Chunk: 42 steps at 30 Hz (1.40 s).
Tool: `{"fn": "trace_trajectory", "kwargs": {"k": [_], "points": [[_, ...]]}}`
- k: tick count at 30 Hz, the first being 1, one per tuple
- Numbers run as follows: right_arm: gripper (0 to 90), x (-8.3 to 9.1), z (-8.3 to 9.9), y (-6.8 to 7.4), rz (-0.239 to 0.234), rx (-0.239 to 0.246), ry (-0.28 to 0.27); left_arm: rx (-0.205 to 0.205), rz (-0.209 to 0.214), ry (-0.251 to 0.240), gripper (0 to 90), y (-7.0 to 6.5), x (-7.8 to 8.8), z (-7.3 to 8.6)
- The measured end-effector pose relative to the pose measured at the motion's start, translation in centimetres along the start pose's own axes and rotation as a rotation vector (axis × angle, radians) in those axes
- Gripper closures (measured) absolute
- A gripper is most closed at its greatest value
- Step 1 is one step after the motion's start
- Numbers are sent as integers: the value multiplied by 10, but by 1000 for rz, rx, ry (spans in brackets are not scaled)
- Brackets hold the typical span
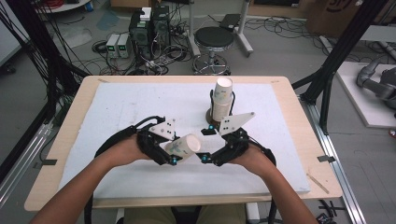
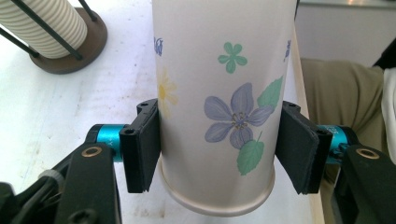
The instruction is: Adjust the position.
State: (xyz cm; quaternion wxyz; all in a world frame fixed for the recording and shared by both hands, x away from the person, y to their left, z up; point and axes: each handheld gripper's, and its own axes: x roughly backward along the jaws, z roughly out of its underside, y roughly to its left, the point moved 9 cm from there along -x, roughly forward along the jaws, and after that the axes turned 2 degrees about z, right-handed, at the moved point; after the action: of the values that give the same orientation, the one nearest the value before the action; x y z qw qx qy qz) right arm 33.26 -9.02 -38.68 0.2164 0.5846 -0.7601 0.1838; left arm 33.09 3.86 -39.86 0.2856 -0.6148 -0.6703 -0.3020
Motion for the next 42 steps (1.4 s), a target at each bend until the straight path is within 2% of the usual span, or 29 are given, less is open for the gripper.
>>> {"fn": "trace_trajectory", "kwargs": {"k": [10,15,21,26,32,35,37,38,42], "points": [[200,-11,-3,5,-26,32,31,-30,22,88,365,-1,1,0],[208,-16,-7,7,-40,61,54,-38,32,91,364,-3,-2,-1],[298,-23,-9,10,-70,96,83,-44,49,90,363,-5,-5,-1],[360,-25,-7,13,-99,103,103,-41,60,89,362,-6,-7,1],[373,-26,-4,15,-120,112,124,-39,83,101,362,-9,-9,4],[375,-27,-3,16,-126,109,134,-32,84,91,340,-9,-10,4],[375,-26,-3,16,-129,109,132,-11,82,39,290,-10,-11,2],[375,-26,-2,16,-130,106,135,-3,82,14,182,-9,-10,1],[375,-23,-2,15,-131,95,128,21,63,-59,169,-8,-4,2]]}}
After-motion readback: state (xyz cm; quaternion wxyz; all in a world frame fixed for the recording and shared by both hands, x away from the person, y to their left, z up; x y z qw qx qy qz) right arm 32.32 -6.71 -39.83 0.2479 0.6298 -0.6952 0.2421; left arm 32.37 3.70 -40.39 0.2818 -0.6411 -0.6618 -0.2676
